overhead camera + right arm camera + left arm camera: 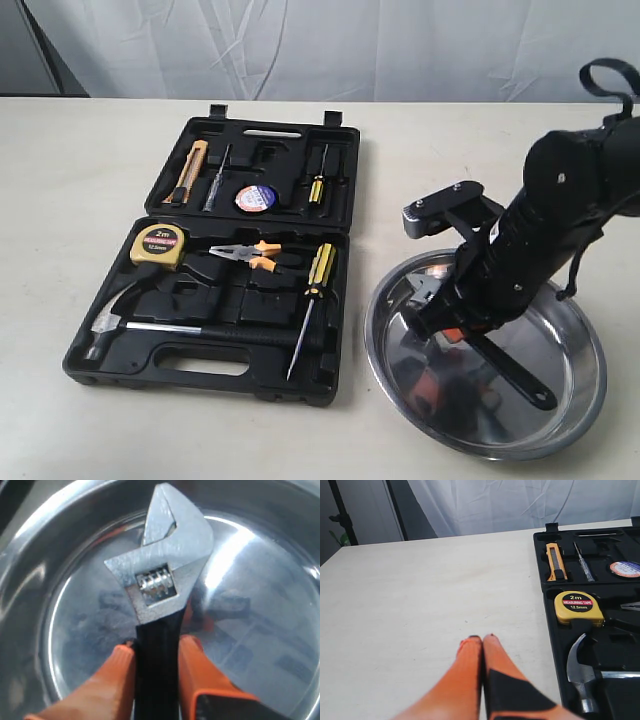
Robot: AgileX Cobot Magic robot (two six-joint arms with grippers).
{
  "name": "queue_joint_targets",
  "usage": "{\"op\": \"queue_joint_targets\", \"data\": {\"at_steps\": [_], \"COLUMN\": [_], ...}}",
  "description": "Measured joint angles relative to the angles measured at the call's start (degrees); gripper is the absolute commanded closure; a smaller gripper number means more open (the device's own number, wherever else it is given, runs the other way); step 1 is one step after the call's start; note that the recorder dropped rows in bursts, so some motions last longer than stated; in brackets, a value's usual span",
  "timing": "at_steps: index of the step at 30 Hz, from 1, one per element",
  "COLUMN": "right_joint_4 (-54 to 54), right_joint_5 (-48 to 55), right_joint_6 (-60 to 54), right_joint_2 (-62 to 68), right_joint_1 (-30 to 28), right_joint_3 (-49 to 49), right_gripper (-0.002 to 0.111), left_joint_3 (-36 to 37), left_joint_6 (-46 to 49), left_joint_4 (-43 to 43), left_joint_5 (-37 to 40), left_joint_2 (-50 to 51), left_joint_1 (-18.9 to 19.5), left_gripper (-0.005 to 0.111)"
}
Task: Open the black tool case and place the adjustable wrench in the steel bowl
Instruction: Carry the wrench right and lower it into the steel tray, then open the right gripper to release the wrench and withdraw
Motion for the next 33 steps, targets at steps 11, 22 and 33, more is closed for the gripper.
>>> {"op": "queue_joint_targets", "data": {"at_steps": [11, 22, 33], "right_joint_4": [-2.41, -0.39, 3.99], "right_joint_5": [-14.30, -12.32, -3.25], "right_joint_6": [0.13, 0.88, 1.49], "right_joint_2": [2.32, 1.97, -14.27], "right_joint_1": [-0.11, -0.11, -0.11], "right_joint_3": [5.28, 5.50, 5.50], "right_gripper": [0.097, 0.076, 0.108], "left_joint_3": [0.00, 0.00, 0.00], "left_joint_6": [0.00, 0.00, 0.00], "left_joint_4": [0.00, 0.00, 0.00], "left_joint_5": [0.00, 0.00, 0.00], "left_joint_2": [0.00, 0.00, 0.00], "left_joint_1": [0.00, 0.00, 0.00], "left_gripper": [0.107, 0.107, 0.107]}}
